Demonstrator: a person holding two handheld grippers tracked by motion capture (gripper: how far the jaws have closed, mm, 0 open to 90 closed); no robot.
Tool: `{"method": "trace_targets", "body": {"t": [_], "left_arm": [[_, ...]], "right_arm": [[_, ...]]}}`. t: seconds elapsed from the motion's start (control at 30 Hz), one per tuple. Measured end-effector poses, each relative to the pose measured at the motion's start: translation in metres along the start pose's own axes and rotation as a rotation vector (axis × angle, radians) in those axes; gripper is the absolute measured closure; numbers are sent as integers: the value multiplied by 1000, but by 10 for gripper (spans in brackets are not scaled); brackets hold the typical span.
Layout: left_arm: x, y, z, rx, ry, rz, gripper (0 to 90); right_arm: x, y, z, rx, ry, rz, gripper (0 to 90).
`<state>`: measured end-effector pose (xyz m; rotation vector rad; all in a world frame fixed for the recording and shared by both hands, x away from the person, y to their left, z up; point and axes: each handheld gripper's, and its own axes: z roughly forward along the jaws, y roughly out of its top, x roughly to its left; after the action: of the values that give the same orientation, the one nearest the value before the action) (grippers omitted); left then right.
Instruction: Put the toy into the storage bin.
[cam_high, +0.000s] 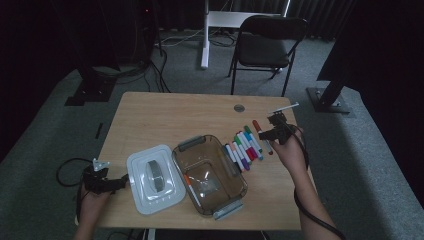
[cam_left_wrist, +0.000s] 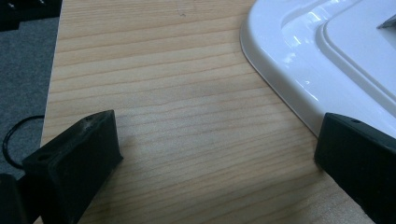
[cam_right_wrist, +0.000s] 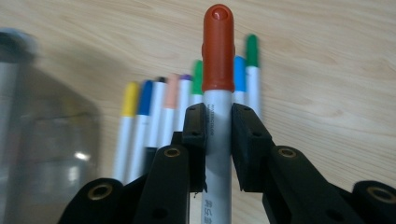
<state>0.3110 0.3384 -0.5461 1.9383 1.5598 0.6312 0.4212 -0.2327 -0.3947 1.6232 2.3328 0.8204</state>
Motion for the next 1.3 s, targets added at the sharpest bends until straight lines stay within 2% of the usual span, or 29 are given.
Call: {"method": "trace_targets", "body": {"t": [0.1, 0.13, 0.23, 0.27, 0.33, 0.6, 0.83, 0.9, 0.93, 0.97, 1.2, 1.3], "left_arm": [[0, 0, 0, -2, 1, 0, 5], [0, 0, 0, -2, 0, 0, 5], [0, 0, 0, -2, 1, 0, 5], [0, 0, 0, -2, 1, 0, 5], [0, 0, 0, -1, 0, -1, 5], [0, 0, 0, -1, 0, 0, 5], [0, 0, 0, -1, 0, -1, 5], [0, 0, 0, -1, 0, -1, 5], [0, 0, 0, -1, 0, -1, 5], [0, 0, 0, -1, 0, 0, 5], [0, 0, 0, 0, -1, -2, 5], [0, 0, 0, 1, -1, -1, 5]], "right_arm": [[9, 1, -7, -15, 9, -17, 767], [26, 4, -18, -40, 31, -57, 766], [44, 7, -28, -57, 51, -98, 766], [44, 7, -28, -57, 51, -98, 766], [62, 10, -38, -76, 74, -138, 766], [104, 12, -54, -100, 142, -222, 766], [142, 8, -53, -89, 202, -292, 766], [146, 7, -53, -100, 207, -299, 766], [156, 6, -52, -109, 225, -315, 766], [161, 5, -51, -107, 234, -321, 766], [186, -4, -31, -43, 276, -365, 766], [192, -8, -23, -24, 285, -368, 766]]}}
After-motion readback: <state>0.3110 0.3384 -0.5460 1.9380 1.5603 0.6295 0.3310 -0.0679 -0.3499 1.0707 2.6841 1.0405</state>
